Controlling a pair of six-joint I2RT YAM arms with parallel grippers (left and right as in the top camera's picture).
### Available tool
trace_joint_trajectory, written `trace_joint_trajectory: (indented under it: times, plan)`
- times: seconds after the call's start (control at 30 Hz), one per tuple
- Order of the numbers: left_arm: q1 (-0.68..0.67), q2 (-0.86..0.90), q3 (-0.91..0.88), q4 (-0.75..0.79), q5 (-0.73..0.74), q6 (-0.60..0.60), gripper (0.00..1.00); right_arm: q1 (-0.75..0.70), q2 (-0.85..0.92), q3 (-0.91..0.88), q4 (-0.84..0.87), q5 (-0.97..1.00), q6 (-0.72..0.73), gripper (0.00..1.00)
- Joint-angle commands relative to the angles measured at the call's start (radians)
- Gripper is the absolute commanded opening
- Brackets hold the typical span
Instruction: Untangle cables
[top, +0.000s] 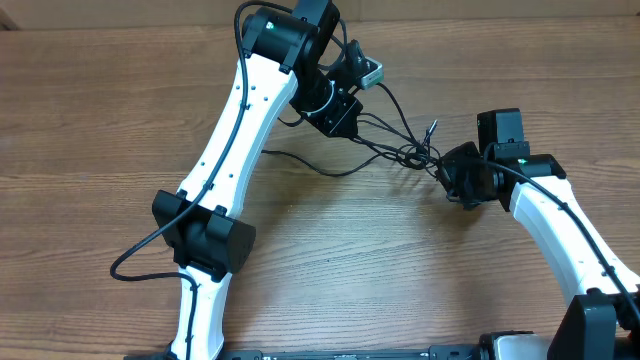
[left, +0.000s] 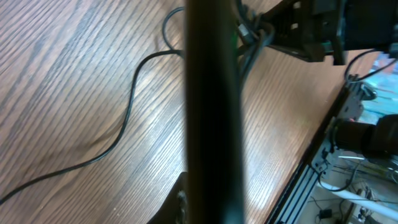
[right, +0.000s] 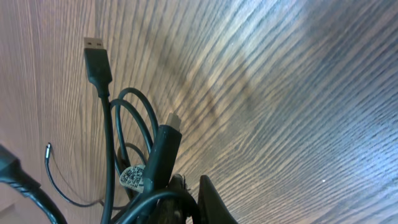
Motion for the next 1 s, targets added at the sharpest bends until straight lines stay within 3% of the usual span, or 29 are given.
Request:
trace_joint_trajectory:
  times: [0.0, 0.1, 0.27, 0.33, 0.67, 0.83, 0.97]
  plan:
    - [0.048, -0.018, 0.021, 0.004, -0.159, -0.074, 0.04, -0.061, 0.008, -0.010, -0.018, 0.224, -0.009, 0.04]
    - [0.051, -0.018, 0.021, 0.054, -0.135, -0.163, 0.04, -0.058, 0.008, -0.010, 0.039, 0.077, -0.153, 0.04]
    - [0.050, -0.018, 0.021, 0.173, 0.111, -0.209, 0.04, -0.020, 0.008, -0.010, 0.180, -0.504, -0.656, 0.04]
    - [0.050, -0.018, 0.021, 0.197, 0.169, -0.208, 0.04, -0.003, 0.008, -0.010, 0.165, -0.599, -0.764, 0.04]
    - [0.050, -0.018, 0.021, 0.216, 0.182, -0.208, 0.04, 0.037, 0.008, -0.010, 0.057, -0.614, -0.866, 0.05]
    - [0.052, -0.018, 0.021, 0.209, 0.037, -0.213, 0.04, 0.037, 0.008, -0.010, -0.053, -0.500, -0.865, 0.04]
    - [0.058, -0.018, 0.021, 0.209, -0.093, -0.256, 0.04, 0.036, 0.008, -0.010, -0.171, -0.290, -0.833, 0.04]
